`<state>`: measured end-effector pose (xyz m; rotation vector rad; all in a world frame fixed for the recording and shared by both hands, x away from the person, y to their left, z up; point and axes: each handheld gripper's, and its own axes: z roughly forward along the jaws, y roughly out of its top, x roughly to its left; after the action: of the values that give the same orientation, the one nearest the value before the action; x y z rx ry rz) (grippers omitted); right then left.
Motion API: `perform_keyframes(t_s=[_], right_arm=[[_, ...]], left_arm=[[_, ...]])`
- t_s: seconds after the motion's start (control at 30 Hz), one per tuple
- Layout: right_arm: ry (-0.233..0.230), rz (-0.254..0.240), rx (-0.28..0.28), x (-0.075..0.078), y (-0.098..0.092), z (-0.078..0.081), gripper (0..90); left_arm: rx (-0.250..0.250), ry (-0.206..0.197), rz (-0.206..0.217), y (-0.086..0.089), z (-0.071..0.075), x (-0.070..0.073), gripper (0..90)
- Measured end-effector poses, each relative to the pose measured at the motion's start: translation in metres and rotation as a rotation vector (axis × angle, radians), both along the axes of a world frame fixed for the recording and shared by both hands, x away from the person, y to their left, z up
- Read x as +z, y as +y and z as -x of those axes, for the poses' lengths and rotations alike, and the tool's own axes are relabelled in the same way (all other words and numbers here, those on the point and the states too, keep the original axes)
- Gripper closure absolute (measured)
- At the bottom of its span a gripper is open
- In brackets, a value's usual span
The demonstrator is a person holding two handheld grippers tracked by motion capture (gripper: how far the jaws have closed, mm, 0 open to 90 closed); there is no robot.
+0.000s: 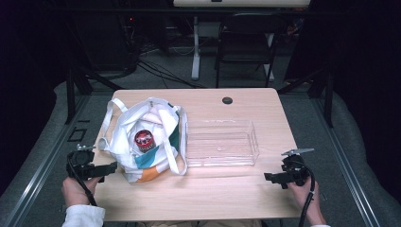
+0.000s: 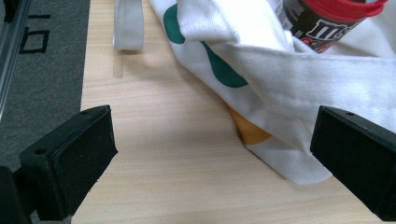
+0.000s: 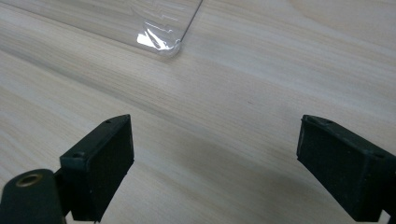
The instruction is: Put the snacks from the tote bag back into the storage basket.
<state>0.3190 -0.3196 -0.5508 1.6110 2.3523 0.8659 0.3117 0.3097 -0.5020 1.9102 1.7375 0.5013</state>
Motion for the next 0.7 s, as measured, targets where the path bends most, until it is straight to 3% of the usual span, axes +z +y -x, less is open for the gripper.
perform_keyframes(t_s=[0.23,0.7], right_arm=[[0.003,0.010,0.012,0.000,0.005,-0.003,10.7],[-0.005,0.005,-0.004,0.001,0.002,-0.001,11.0]], left_arm=[[-0.011,-0.022,0.006,-0.002,-0.003,0.012,0.0],[-0.069,-0.056,-0.014,-0.024,-0.013,0.036,0.0]])
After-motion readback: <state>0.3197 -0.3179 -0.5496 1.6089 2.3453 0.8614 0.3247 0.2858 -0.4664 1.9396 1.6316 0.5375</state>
